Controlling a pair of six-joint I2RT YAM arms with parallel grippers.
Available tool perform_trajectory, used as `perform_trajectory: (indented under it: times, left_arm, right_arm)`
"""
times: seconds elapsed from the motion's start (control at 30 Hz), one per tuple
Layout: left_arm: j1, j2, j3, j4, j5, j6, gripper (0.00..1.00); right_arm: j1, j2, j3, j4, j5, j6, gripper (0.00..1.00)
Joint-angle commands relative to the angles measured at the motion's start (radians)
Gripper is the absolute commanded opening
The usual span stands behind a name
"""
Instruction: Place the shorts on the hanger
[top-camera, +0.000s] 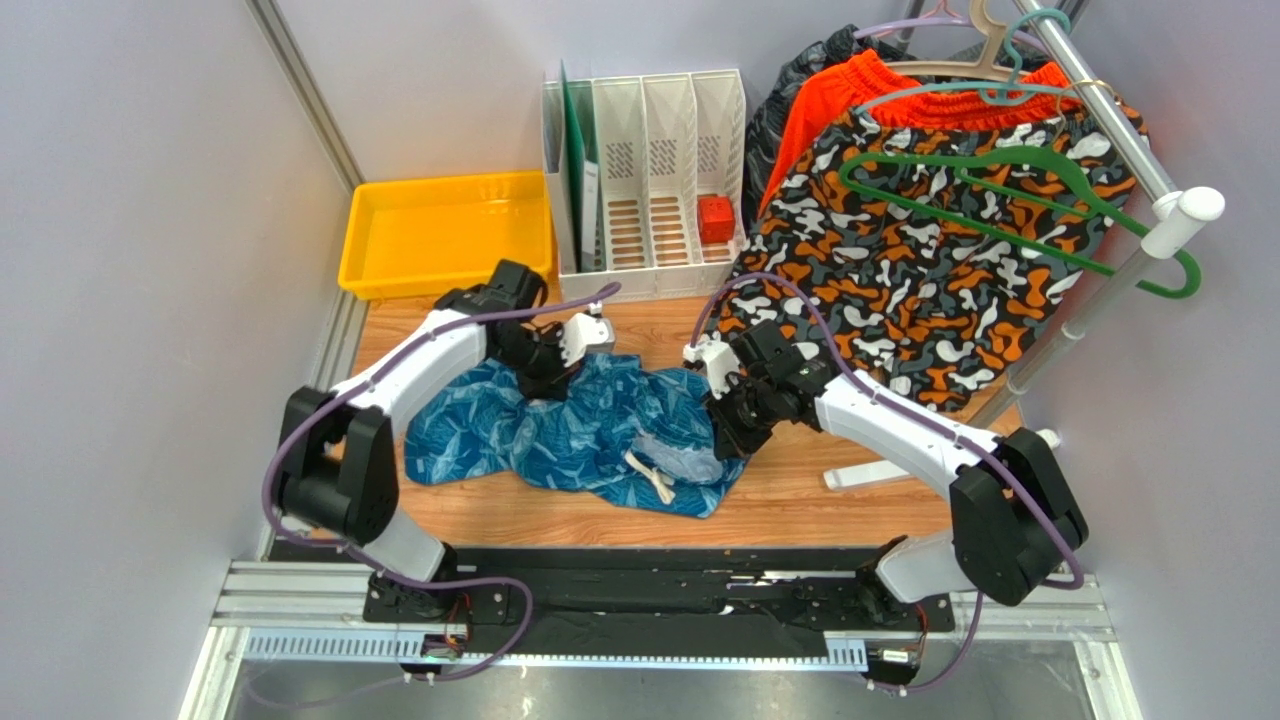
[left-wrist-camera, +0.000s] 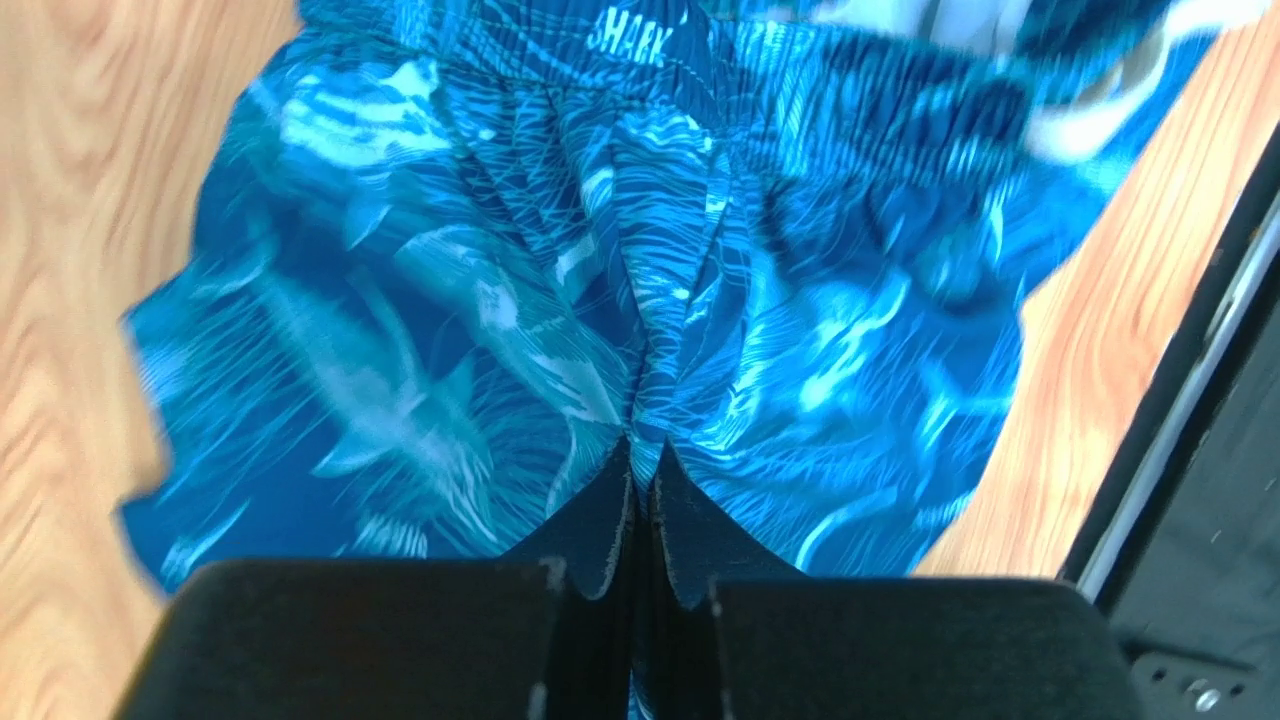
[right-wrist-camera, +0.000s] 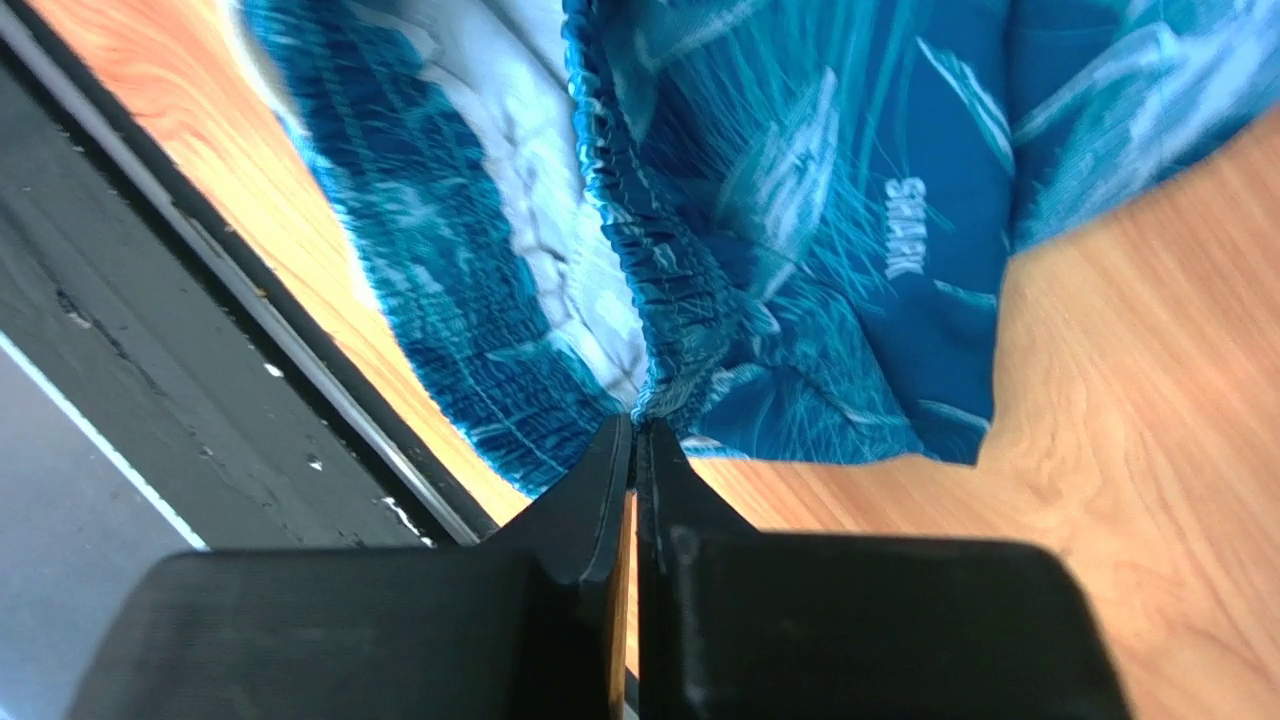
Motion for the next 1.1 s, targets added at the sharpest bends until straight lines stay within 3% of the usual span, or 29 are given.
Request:
perform_trajectory:
  times: [0.0,0.17,0.2,0.27,0.3,0.37,0.4,0.5,0.7,0.83,0.93,1.0,1.07]
  left_arm:
    - [0.088,-0.259,-0.097,-0.092,-0.014,0.168,0.0]
    - [0.206,-0.433,-0.266,-0.183,-0.068,0.381,0.0]
    - [0.217,-0.434,-0.294,-0.199,-0.074,0.41,0.1]
    - [0.228,-0.419,-0.308,-0.22,-0.074,0.433,0.21]
    - [0.228,-0.415,-0.305,-0.23,-0.059,0.432,0.33]
    - [0.228,-0.414,-0.26,-0.253,0.036,0.395,0.48]
    - [0.226,-0.416,-0.237,-0.25,0.07,0.368,0.7]
    - [0.182,-0.398,-0.138,-0.181,0.138,0.199,0.87]
    - [0.007,-0.261,-0.064,-0.034,0.044,-0.121,0.95]
    - [-0.045,-0.146,-0.067,0.098,-0.152,-0.24,0.95]
    - [-0.053,-0.07,-0.038,0.119,-0.197,-0.29,0.92]
    - [-0.068,-0.037,-0.018,0.125,-0.217,-0.315,0.89]
    - [-0.079,-0.01,-0.012,0.125,-0.205,-0.32,0.72]
  right_arm:
    - [-0.038,-0.052,-0.005,0.024,0.046,0.008,0.0]
    - [-0.07,-0.086,-0.011,0.018,0.05,0.039,0.0]
    - [-0.072,-0.087,-0.011,0.019,0.052,0.044,0.0]
    - [-0.072,-0.087,-0.011,0.024,0.055,0.047,0.0]
    - [-0.072,-0.087,-0.008,0.03,0.057,0.047,0.0]
    - [-0.072,-0.09,-0.002,0.036,0.058,0.044,0.0]
    - [-0.072,-0.094,0.004,0.036,0.057,0.039,0.0]
    - [-0.072,-0.11,0.009,0.036,0.046,0.025,0.0]
    - [-0.072,-0.141,0.0,0.036,0.061,0.024,0.0]
    - [-0.072,-0.153,0.003,0.033,0.063,0.041,0.0]
    - [-0.072,-0.16,0.003,0.029,0.067,0.053,0.0]
    - [-0.072,-0.163,0.007,0.026,0.067,0.058,0.0]
    - [-0.073,-0.167,0.013,0.018,0.076,0.059,0.0]
